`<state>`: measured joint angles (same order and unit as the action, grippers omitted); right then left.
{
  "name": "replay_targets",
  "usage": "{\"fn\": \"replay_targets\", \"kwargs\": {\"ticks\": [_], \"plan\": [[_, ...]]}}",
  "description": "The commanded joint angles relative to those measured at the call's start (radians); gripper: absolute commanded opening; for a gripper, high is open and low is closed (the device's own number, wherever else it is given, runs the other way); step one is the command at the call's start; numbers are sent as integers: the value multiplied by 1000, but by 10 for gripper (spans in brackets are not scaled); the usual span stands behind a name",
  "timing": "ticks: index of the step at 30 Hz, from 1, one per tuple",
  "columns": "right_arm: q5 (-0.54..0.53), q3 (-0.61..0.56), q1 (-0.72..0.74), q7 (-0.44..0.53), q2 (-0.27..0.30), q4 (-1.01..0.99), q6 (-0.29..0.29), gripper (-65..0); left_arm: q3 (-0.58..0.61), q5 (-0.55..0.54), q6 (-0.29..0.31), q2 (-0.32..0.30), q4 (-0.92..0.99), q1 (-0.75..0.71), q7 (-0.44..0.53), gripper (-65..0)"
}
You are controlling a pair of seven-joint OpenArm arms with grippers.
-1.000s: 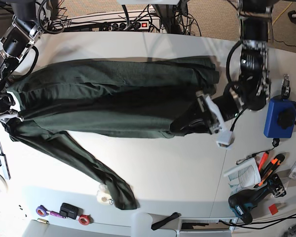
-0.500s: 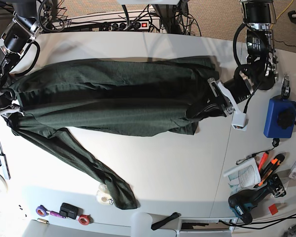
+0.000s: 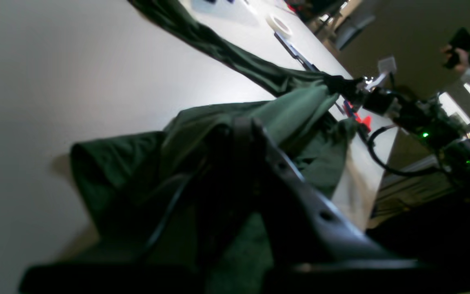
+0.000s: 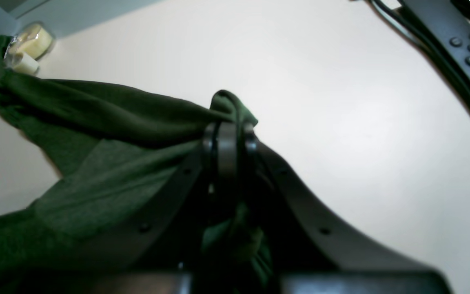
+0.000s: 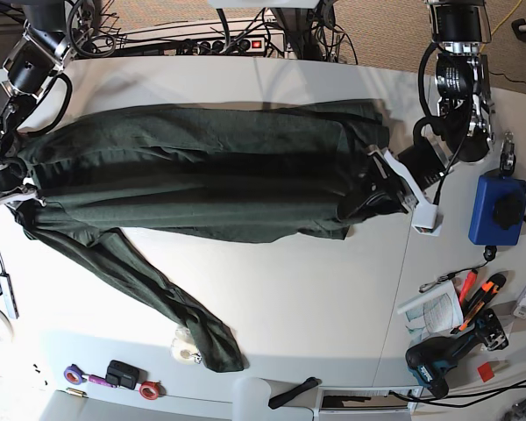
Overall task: Layout the t-shirt on the table in an organized manner, then fold the t-shirt properly
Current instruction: 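Lift the shirt side with both grippers and fold it lengthwise toward the middle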
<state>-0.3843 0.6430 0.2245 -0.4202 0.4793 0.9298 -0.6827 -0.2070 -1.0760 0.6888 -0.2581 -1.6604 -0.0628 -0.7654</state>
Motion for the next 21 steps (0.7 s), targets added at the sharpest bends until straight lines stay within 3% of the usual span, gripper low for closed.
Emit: {"fn": "replay_targets", "kwargs": {"ticks": [1, 10, 12, 13, 14, 16, 17, 21], "plan": [[-19, 4, 19, 22, 27, 20, -15, -650, -5, -18, 9, -8, -17, 20, 26, -650], [-18, 4, 19, 6, 28, 20, -15, -650, -5, -4, 9, -8, -4, 24, 27, -650], [-17, 4, 19, 3, 27, 20, -15, -650, -5, 27, 9, -8, -4, 25, 39, -553], [-14, 4, 19, 0, 28, 20, -15, -622, -5, 36, 9, -8, -4, 25, 45, -485], [-11, 4, 19, 0, 28, 20, -15, -553, -5, 37, 9, -8, -4, 25, 50, -425], [-11, 4, 19, 2, 28, 20, -15, -426, -5, 37, 9, -8, -4, 25, 54, -369], [-11, 4, 19, 3, 28, 20, -15, -399, -5, 37, 9, -8, -4, 24, 56, -369], [-12, 4, 19, 10, 28, 20, -15, -395, -5, 37, 9, -8, -4, 24, 57, -369]]}}
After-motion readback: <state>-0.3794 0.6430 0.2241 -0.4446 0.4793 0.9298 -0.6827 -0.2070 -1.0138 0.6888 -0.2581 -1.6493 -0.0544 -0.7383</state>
